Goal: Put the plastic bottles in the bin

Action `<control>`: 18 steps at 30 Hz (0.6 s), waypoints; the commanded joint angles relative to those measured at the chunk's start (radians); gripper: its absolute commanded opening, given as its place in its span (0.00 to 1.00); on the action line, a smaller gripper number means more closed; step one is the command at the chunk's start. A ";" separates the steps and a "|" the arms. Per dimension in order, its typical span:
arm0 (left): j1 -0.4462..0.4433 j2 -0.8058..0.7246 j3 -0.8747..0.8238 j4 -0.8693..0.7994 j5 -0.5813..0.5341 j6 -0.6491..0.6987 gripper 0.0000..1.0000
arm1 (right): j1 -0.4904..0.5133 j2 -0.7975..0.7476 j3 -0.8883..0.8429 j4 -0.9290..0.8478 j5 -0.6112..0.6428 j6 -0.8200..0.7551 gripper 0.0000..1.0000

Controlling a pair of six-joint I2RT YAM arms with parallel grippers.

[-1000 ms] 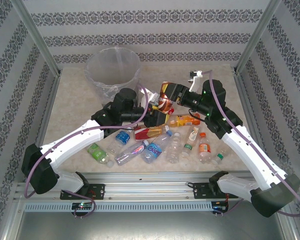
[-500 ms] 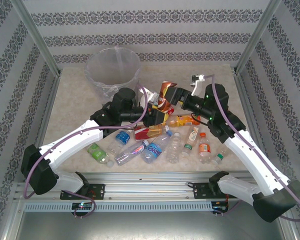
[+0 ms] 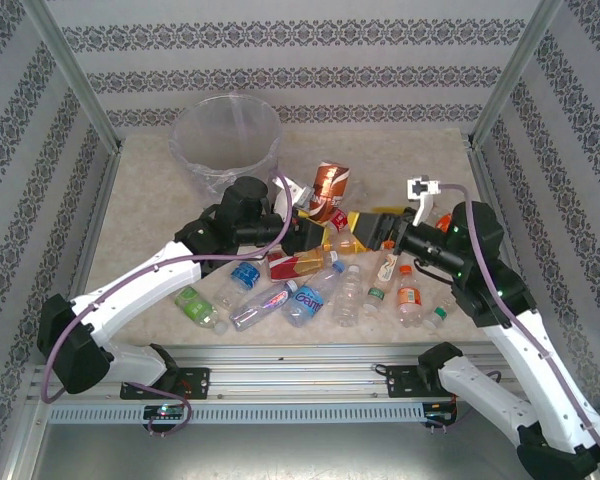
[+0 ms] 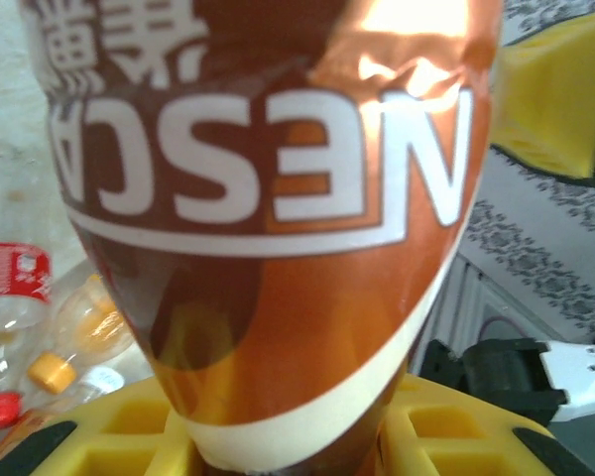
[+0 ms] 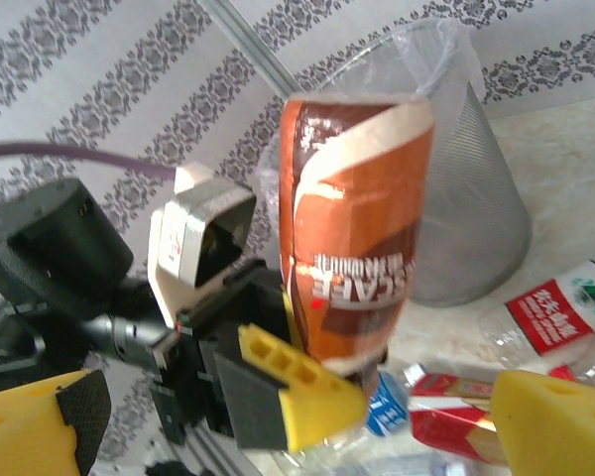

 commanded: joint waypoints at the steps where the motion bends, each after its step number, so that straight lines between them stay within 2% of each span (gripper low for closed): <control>1: 0.012 -0.036 0.077 -0.099 -0.118 0.059 0.33 | -0.010 -0.049 0.021 -0.127 0.045 -0.130 0.98; 6: 0.016 -0.015 0.230 -0.282 -0.216 0.125 0.34 | -0.010 -0.086 0.050 -0.224 0.141 -0.234 0.98; 9: 0.026 -0.003 0.317 -0.390 -0.310 0.177 0.33 | -0.009 -0.106 0.048 -0.211 0.165 -0.245 0.98; 14: 0.090 0.040 0.466 -0.539 -0.409 0.189 0.32 | -0.008 -0.149 0.011 -0.150 0.197 -0.233 0.98; 18: 0.129 0.093 0.545 -0.590 -0.471 0.224 0.33 | -0.006 -0.164 0.010 -0.211 0.225 -0.257 0.98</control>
